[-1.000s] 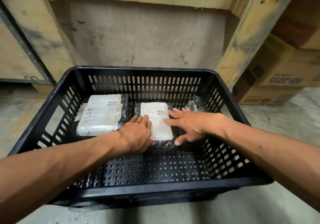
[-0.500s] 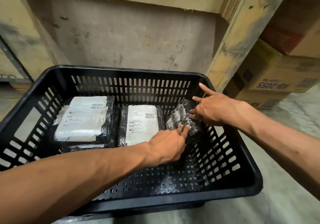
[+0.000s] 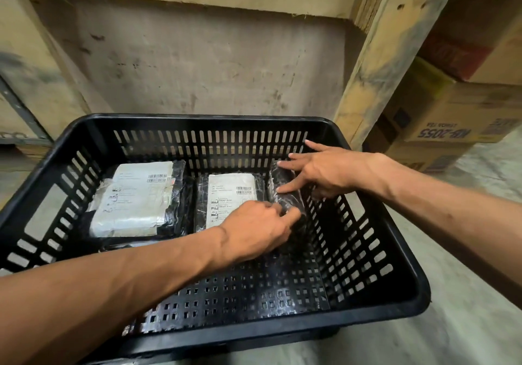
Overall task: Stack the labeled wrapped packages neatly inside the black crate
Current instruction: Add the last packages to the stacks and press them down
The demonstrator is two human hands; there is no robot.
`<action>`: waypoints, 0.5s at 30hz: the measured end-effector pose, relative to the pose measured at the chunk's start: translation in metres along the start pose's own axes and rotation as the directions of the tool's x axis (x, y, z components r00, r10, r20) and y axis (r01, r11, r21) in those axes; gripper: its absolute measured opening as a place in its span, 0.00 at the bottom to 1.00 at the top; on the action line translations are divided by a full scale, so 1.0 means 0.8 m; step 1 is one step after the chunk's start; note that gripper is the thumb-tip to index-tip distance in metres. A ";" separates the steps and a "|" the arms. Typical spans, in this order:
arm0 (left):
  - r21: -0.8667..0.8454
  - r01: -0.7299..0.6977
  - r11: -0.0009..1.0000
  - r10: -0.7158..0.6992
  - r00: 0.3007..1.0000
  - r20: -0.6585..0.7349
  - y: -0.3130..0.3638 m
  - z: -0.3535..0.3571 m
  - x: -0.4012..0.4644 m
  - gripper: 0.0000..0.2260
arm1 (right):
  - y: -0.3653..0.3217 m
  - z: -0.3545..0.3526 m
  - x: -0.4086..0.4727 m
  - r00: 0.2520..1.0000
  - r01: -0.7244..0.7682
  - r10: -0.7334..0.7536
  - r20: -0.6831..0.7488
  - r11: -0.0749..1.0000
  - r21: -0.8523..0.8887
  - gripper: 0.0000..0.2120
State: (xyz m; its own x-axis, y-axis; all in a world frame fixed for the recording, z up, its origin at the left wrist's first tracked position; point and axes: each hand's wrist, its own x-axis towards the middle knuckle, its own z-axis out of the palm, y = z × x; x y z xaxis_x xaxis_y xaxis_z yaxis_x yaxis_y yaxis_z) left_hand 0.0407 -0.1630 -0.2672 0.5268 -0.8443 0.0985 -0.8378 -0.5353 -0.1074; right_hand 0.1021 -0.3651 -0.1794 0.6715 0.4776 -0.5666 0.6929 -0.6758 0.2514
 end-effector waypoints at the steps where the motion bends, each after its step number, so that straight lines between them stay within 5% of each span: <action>1: -0.028 0.032 0.999 -0.032 0.999 -0.007 -0.001 -0.001 0.000 0.15 | 0.000 -0.002 0.005 0.999 0.012 -0.011 -0.031 1.000 0.020 0.39; 8: -0.024 0.184 0.983 -0.184 0.983 0.005 -0.005 0.012 0.014 0.29 | -0.002 -0.013 0.037 0.992 0.049 -0.044 -0.121 0.998 0.039 0.37; 11: -0.258 0.284 0.924 -0.308 0.950 -0.059 -0.001 0.017 0.009 0.29 | -0.001 -0.010 0.040 0.983 0.101 -0.097 -0.155 0.995 0.016 0.35; 15: -0.616 0.317 0.721 -0.455 0.887 -0.076 0.005 0.016 0.004 0.24 | 0.004 -0.010 0.040 0.978 0.146 -0.156 -0.137 0.986 -0.080 0.32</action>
State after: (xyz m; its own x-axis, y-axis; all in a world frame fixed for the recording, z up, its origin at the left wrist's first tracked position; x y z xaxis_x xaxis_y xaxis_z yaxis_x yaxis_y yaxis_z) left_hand 0.0408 -0.1678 -0.2796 0.8377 -0.5036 0.2113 -0.5255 -0.6376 0.5633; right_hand 0.1275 -0.3473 -0.1906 0.5848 0.6495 -0.4859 0.8023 -0.5517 0.2280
